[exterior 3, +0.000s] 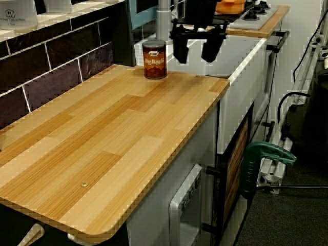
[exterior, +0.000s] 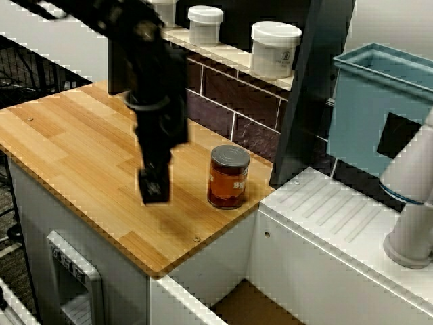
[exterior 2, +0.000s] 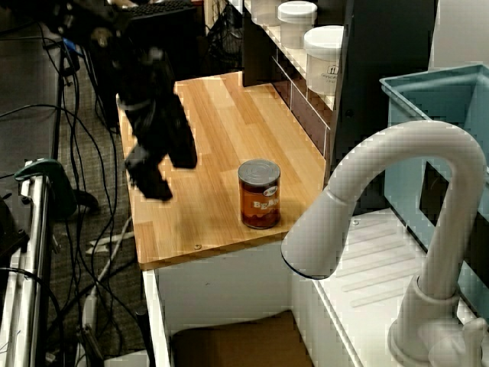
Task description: Push into sink
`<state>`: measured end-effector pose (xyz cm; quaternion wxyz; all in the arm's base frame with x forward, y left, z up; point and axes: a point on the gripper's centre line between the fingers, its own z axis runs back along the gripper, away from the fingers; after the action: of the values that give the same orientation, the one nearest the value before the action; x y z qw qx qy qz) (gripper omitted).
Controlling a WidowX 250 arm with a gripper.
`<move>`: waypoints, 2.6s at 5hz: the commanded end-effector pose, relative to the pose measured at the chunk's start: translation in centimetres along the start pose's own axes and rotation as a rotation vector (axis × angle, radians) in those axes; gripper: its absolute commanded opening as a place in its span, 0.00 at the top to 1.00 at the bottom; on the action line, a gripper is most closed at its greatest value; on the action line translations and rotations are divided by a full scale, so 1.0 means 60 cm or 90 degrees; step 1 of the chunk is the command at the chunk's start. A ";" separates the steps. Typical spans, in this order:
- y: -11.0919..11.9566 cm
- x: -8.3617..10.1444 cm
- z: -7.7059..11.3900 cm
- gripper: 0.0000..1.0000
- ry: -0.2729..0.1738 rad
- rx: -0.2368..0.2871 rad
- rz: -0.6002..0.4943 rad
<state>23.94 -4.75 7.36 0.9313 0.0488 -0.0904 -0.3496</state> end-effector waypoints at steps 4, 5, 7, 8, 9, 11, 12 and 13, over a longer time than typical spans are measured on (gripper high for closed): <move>0.350 -0.084 -0.025 0.00 -0.026 -0.077 -0.223; 0.315 -0.060 -0.019 0.00 -0.043 -0.073 -0.274; 0.235 -0.011 -0.004 0.00 -0.085 -0.091 -0.296; 0.211 0.020 0.007 0.00 -0.103 -0.088 -0.298; 0.196 0.035 0.005 0.00 -0.113 -0.091 -0.306; 0.191 0.068 -0.004 0.00 -0.130 -0.109 -0.309; 0.185 0.089 -0.005 0.00 -0.136 -0.119 -0.317; 0.179 0.104 -0.008 0.00 -0.140 -0.126 -0.323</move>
<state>34.38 -0.41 7.97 0.8012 -0.0754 -0.1255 -0.5803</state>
